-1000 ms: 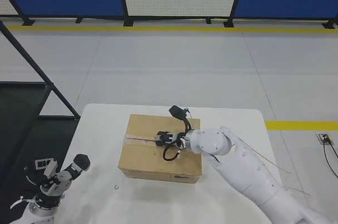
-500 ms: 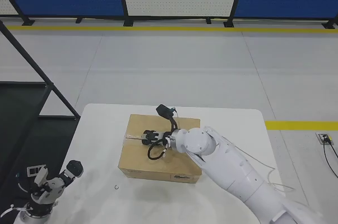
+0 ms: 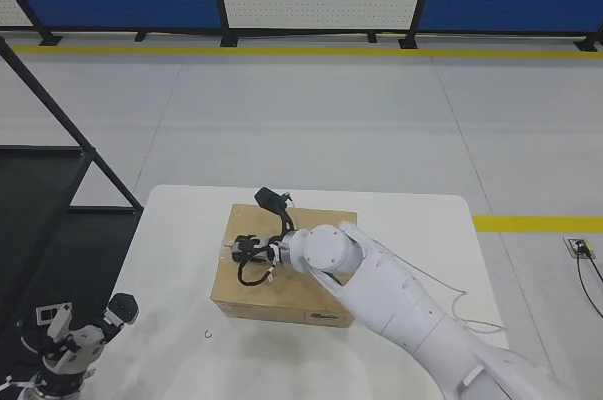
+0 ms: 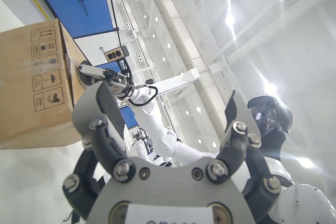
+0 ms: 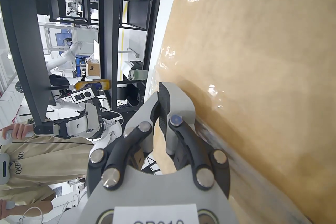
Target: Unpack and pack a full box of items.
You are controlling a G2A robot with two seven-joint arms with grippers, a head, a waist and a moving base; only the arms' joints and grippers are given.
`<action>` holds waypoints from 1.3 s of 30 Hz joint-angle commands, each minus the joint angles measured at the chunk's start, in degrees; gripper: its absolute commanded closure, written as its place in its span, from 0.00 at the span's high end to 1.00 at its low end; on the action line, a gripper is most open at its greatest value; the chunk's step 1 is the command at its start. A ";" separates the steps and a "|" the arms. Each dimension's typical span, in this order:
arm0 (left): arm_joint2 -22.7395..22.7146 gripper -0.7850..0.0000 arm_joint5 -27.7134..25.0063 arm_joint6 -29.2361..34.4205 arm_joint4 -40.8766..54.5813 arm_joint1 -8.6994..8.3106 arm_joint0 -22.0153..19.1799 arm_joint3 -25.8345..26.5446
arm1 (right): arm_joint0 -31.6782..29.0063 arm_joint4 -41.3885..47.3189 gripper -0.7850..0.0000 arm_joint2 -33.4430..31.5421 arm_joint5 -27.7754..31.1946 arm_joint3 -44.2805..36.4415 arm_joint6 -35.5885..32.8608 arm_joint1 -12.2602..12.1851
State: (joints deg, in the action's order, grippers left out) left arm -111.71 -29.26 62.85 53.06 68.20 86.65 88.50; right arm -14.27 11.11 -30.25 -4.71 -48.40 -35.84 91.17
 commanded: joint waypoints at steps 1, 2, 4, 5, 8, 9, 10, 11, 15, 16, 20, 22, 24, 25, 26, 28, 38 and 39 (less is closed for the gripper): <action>0.06 1.00 -0.08 -0.03 0.03 0.01 0.19 0.05 | 0.28 0.10 0.00 0.20 0.55 0.99 0.09 0.71; 0.09 1.00 -0.16 -0.07 0.01 0.01 0.27 0.05 | 0.42 0.21 0.00 0.24 0.80 1.49 0.14 1.07; 0.23 1.00 -0.36 -0.31 0.00 0.04 0.36 0.06 | 0.73 0.25 0.00 0.33 1.17 2.53 0.23 1.75; 0.32 1.00 -0.36 -0.38 0.02 0.05 0.41 0.07 | 0.84 0.42 0.00 0.32 1.27 3.07 0.21 2.08; 0.44 1.00 -0.47 -0.48 0.00 0.05 0.48 0.09 | 1.37 0.60 0.00 0.34 1.09 4.71 -0.32 3.00; 0.48 1.00 -0.52 -0.49 0.00 0.05 0.50 0.07 | 1.56 0.57 0.00 0.33 1.13 5.25 -0.79 3.24; 0.54 1.00 -0.59 -0.50 -0.01 0.06 0.51 0.05 | 1.77 0.60 0.00 0.24 0.93 5.85 -1.45 3.42; 0.62 1.00 -0.58 -0.52 0.02 0.06 0.53 0.00 | 2.02 0.77 0.00 0.04 0.56 6.35 -2.23 3.56; 1.25 1.00 -0.15 -0.12 -0.77 0.02 0.28 0.06 | 2.52 0.78 0.00 -1.18 0.89 7.26 -4.31 3.63; 1.41 1.00 -0.01 0.00 -1.15 -0.01 0.13 0.13 | 2.51 0.62 0.00 -1.57 1.01 7.29 -4.71 3.51; 1.98 1.00 0.46 0.13 -2.26 -0.12 -0.58 0.34 | 2.02 -0.56 0.00 -3.47 0.86 6.53 -6.16 2.53; 2.25 1.00 0.80 0.10 -2.55 -0.16 -0.91 0.50 | 1.55 -1.35 0.00 -4.58 0.09 5.82 -6.98 1.82; 2.53 1.00 1.03 0.07 -3.12 -0.22 -1.24 0.62 | 0.95 -2.15 0.00 -5.92 -0.68 4.71 -7.88 0.95; 2.74 1.00 1.15 0.07 -3.32 -0.23 -1.44 0.71 | 0.54 -2.54 0.00 -6.65 -1.04 3.97 -8.42 0.47; 2.95 1.00 1.24 0.09 -3.62 -0.26 -1.61 0.76 | 0.07 -3.06 0.00 -7.36 -1.41 3.12 -8.98 -0.04; 3.38 1.00 1.36 -0.05 -4.19 -0.29 -1.94 0.85 | -0.97 -4.46 0.00 -8.82 -2.31 1.22 -9.68 -1.10; 5.65 1.00 1.91 -0.99 -6.24 -0.39 -3.36 1.27 | -7.73 -11.59 0.00 -16.58 -7.85 -9.75 -12.85 -6.17; 5.83 1.00 1.90 -1.16 -6.38 -0.39 -3.47 1.28 | -8.41 -12.17 0.00 -17.33 -8.18 -10.80 -13.30 -6.59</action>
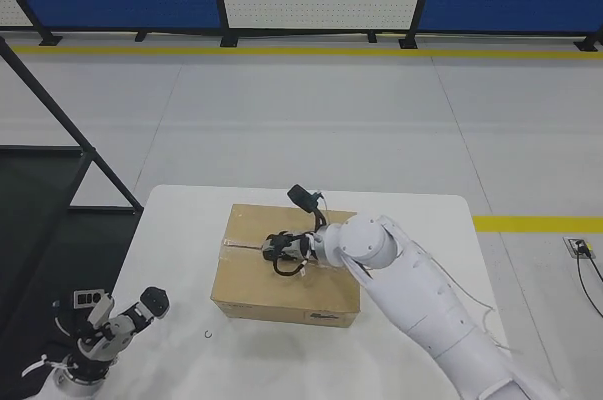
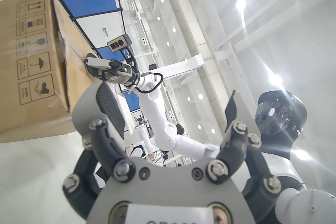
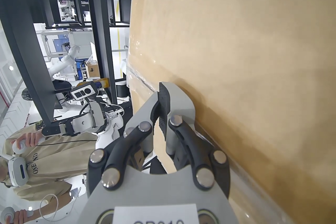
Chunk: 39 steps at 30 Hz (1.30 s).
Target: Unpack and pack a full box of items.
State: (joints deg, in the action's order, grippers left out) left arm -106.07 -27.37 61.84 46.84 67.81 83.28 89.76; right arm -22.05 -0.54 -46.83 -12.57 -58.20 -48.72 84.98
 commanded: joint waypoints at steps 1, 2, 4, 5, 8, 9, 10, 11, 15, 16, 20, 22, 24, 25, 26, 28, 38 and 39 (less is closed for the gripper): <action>0.37 1.00 0.00 -0.26 -0.33 -0.02 -0.20 0.04 | -1.30 -1.19 0.00 -1.44 -0.64 -2.01 -0.78 -0.81; 0.54 1.00 -0.02 -0.42 -0.46 -0.02 -0.32 0.02 | -1.97 -1.73 0.00 -2.07 -0.99 -3.00 -1.34 -1.19; 0.92 1.00 0.01 -0.74 -0.93 -0.05 -0.59 0.00 | -3.17 -2.89 0.00 -3.22 -1.62 -4.89 -2.47 -1.89; 1.14 1.00 0.10 -0.92 -1.07 -0.05 -0.73 0.00 | -3.72 -3.49 0.00 -3.73 -1.91 -5.81 -2.90 -2.21; 1.77 1.00 0.21 -1.33 -1.66 -0.08 -1.09 0.18 | -5.20 -5.17 0.00 -5.16 -2.82 -8.08 -3.90 -3.04; 1.97 1.00 0.23 -1.52 -1.84 -0.09 -1.20 0.25 | -5.55 -5.67 0.00 -5.66 -3.07 -8.59 -4.12 -3.30; 2.20 1.00 0.24 -1.68 -2.05 -0.09 -1.31 0.32 | -5.87 -6.11 0.00 -6.19 -3.32 -8.95 -4.31 -3.54; 2.41 1.00 0.26 -1.85 -2.25 -0.10 -1.42 0.37 | -6.15 -6.46 0.00 -6.75 -3.57 -9.18 -4.45 -3.77; 3.42 1.00 0.62 -2.57 -3.19 -0.12 -2.04 0.44 | -7.20 -7.61 0.00 -8.99 -3.93 -9.91 -5.47 -4.69; 3.69 1.00 0.66 -2.74 -3.45 -0.13 -2.22 0.46 | -7.53 -7.76 0.00 -9.66 -3.93 -10.12 -5.59 -4.93; 4.73 1.00 1.04 -3.41 -4.23 -0.15 -2.98 0.47 | -8.86 -8.26 0.00 -12.35 -3.97 -11.16 -6.33 -5.89; 5.16 1.00 1.23 -3.71 -4.69 -0.18 -3.39 0.55 | -9.62 -8.33 0.00 -13.58 -4.00 -11.94 -7.02 -6.35; 5.57 1.00 1.40 -3.95 -5.01 -0.21 -3.79 0.63 | -10.54 -7.78 0.00 -14.74 -3.49 -13.02 -8.76 -6.81; 5.76 1.00 1.49 -4.03 -5.18 -0.23 -3.98 0.66 | -10.94 -7.81 0.00 -15.33 -3.36 -13.43 -9.43 -7.06; 5.93 1.00 1.59 -4.17 -5.34 -0.24 -4.16 0.69 | -11.30 -7.98 0.00 -15.90 -3.31 -13.85 -9.84 -7.31; 6.36 1.00 1.88 -4.31 -5.57 -0.27 -4.53 0.80 | -12.06 -8.31 0.00 -16.88 -3.47 -14.56 -10.27 -7.73; 7.96 1.00 2.11 -5.09 -6.36 -0.40 -5.81 0.58 | -15.25 -9.11 0.00 -21.67 -4.00 -16.57 -11.65 -9.63; 8.14 1.00 2.11 -5.17 -6.43 -0.41 -5.88 0.55 | -15.61 -9.12 0.00 -22.16 -3.97 -16.78 -11.76 -9.81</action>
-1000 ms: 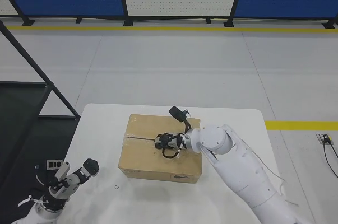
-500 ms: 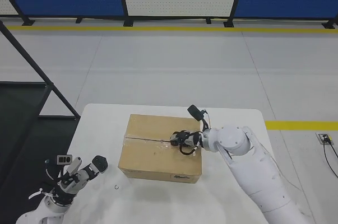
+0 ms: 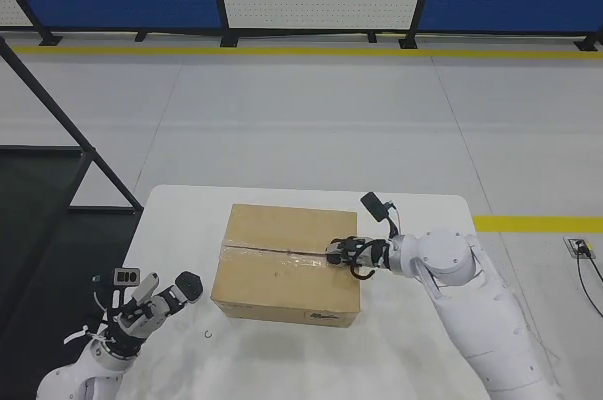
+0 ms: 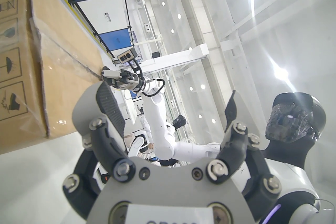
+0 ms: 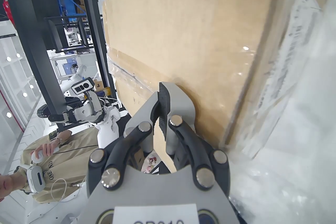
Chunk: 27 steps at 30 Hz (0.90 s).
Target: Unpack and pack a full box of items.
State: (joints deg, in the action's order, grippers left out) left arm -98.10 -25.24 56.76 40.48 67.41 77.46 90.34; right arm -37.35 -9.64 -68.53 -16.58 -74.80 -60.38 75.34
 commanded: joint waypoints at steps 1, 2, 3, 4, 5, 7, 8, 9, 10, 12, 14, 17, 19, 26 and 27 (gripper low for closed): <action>0.32 1.00 0.03 -0.14 -0.12 -0.02 -0.14 -0.04 | -0.69 0.04 0.00 -0.97 0.06 -0.44 -0.16 -0.35; 0.45 1.00 0.01 -0.25 -0.17 -0.02 -0.18 -0.03 | -1.10 0.13 0.00 -1.58 0.13 -0.76 -0.09 -0.55; 0.59 1.00 -0.04 -0.37 -0.22 -0.03 -0.21 -0.02 | -1.58 0.30 0.00 -2.22 0.30 -1.11 -0.16 -0.75; 0.74 1.00 -0.10 -0.50 -0.28 -0.03 -0.23 -0.02 | -2.08 0.59 0.00 -2.87 0.45 -1.49 -0.20 -0.94; 0.92 1.00 -0.13 -0.65 -0.32 -0.03 -0.25 -0.02 | -2.57 0.67 0.00 -3.36 0.58 -1.89 -0.30 -1.12; 1.26 1.00 -0.14 -0.84 -0.49 -0.04 -0.33 0.04 | -3.38 0.86 0.00 -4.36 0.74 -2.38 -0.44 -1.48; 1.43 1.00 -0.15 -0.92 -0.63 -0.05 -0.35 0.11 | -3.71 0.96 0.00 -4.81 0.77 -2.47 -0.48 -1.64; 1.58 1.00 -0.17 -1.05 -0.72 -0.05 -0.37 0.18 | -4.03 1.02 0.00 -5.20 0.81 -2.55 -0.47 -1.80; 1.70 1.00 -0.20 -1.21 -0.78 -0.05 -0.37 0.25 | -4.33 1.11 0.00 -5.58 0.83 -2.60 -0.47 -1.94; 1.97 1.00 -0.23 -1.44 -0.98 -0.07 -0.35 0.40 | -4.90 1.36 0.00 -6.21 1.03 -2.65 -0.61 -2.22; 2.22 1.00 -0.30 -1.74 -1.20 -0.08 -0.36 0.39 | -5.45 1.74 0.00 -6.83 1.17 -2.68 -0.51 -2.46; 2.66 1.00 -0.34 -1.98 -1.45 -0.09 -0.37 0.43 | -6.09 2.29 0.00 -7.64 1.42 -2.50 -0.41 -2.80; 2.88 1.00 -0.28 -2.21 -1.59 -0.11 -0.38 0.42 | -6.40 2.70 0.00 -8.12 1.60 -2.34 -0.33 -3.02; 3.26 1.00 -0.37 -2.61 -1.83 -0.21 -0.35 0.57 | -7.17 3.86 0.00 -9.14 2.06 -2.10 -0.13 -3.66; 3.29 1.00 -0.33 -2.62 -1.95 -0.24 -0.34 0.61 | -7.24 4.04 0.00 -9.20 2.07 -2.11 -0.11 -3.73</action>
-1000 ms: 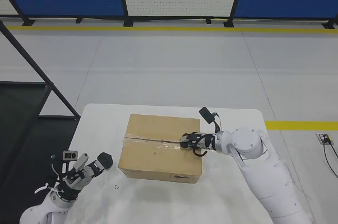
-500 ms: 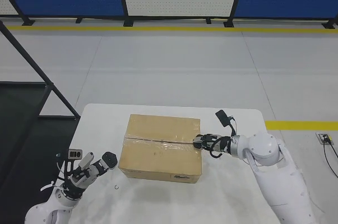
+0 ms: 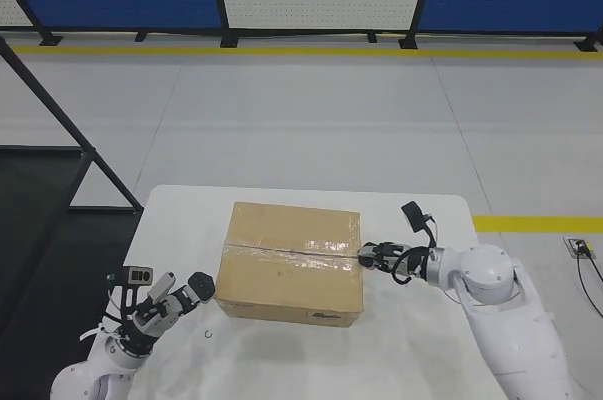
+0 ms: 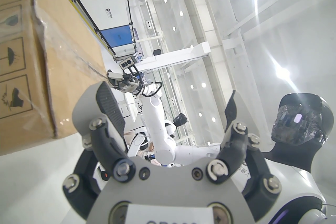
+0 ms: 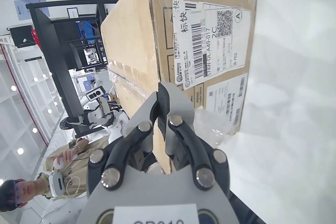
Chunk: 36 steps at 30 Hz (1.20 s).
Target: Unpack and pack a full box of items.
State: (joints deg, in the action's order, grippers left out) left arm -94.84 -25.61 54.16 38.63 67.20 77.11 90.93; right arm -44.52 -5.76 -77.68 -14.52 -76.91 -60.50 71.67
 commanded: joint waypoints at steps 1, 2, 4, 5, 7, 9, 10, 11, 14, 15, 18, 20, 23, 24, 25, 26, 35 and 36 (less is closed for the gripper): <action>0.04 1.00 0.08 -0.05 -0.15 -0.04 0.01 0.06 | -0.13 0.40 0.00 -0.12 0.13 -0.09 0.09 -0.13; 0.05 1.00 0.09 -0.08 -0.14 -0.06 0.02 0.09 | -0.23 0.56 0.00 -0.15 0.23 -0.17 0.14 -0.20; 0.08 1.00 0.09 -0.14 -0.13 -0.10 0.04 0.12 | -0.37 0.89 0.00 -0.14 0.29 -0.35 0.33 -0.32; 0.10 1.00 0.08 -0.16 -0.12 -0.12 0.05 0.14 | -0.43 1.03 0.00 -0.10 0.35 -0.48 0.39 -0.38; 0.13 1.00 0.07 -0.22 -0.11 -0.15 0.06 0.17 | -0.51 1.21 0.00 0.04 0.29 -0.66 0.54 -0.48; 0.17 1.00 0.06 -0.26 -0.10 -0.19 0.06 0.17 | -0.48 1.20 0.00 0.34 0.20 -0.67 0.52 -0.59; 0.16 1.00 0.03 -0.36 -0.02 -0.20 0.06 0.16 | -0.43 1.22 0.00 0.56 0.12 -0.58 0.45 -0.62; 0.18 1.00 0.01 -0.40 0.01 -0.22 0.05 0.15 | -0.34 1.16 0.00 0.81 0.01 -0.42 0.43 -0.66; 0.22 1.00 0.03 -0.42 0.11 -0.27 0.01 0.02 | 0.05 1.30 0.00 1.69 -0.18 0.35 0.42 -0.69; 0.24 1.00 0.06 -0.40 0.16 -0.29 -0.03 -0.03 | 0.22 1.41 0.00 1.96 -0.22 0.68 0.50 -0.69; 0.25 1.00 0.05 -0.36 0.23 -0.35 -0.12 -0.14 | 0.73 1.79 0.00 2.75 -0.23 1.74 0.85 -0.68; 0.21 1.00 0.04 -0.40 0.37 -0.38 -0.21 -0.27 | 1.09 2.04 0.00 3.27 -0.21 2.53 1.00 -0.66; 0.25 1.00 0.12 -0.39 0.51 -0.44 -0.26 -0.40 | 1.57 2.53 0.00 3.93 -0.12 3.59 1.36 -0.64; 0.24 1.00 0.15 -0.44 0.48 -0.46 -0.27 -0.41 | 1.74 2.63 0.00 4.12 -0.10 3.93 1.44 -0.65; 0.25 1.00 0.17 -0.47 0.47 -0.47 -0.29 -0.41 | 1.90 2.78 0.00 4.29 -0.04 4.28 1.46 -0.65; 0.26 1.00 0.18 -0.48 0.48 -0.49 -0.30 -0.41 | 2.05 2.98 0.00 4.45 -0.01 4.63 1.58 -0.65; 0.11 1.00 0.43 -0.23 0.63 -0.70 -0.60 -0.63 | 2.49 5.88 0.00 2.33 2.12 3.58 5.60 -1.06; 0.06 1.00 0.44 -0.16 0.68 -0.72 -0.61 -0.69 | 1.99 6.59 0.00 1.59 2.66 2.09 6.60 -1.15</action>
State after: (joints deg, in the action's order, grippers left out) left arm -94.73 -25.19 53.93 39.26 66.50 76.51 90.29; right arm -42.05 0.15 -75.32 -12.39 -73.31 -54.90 70.62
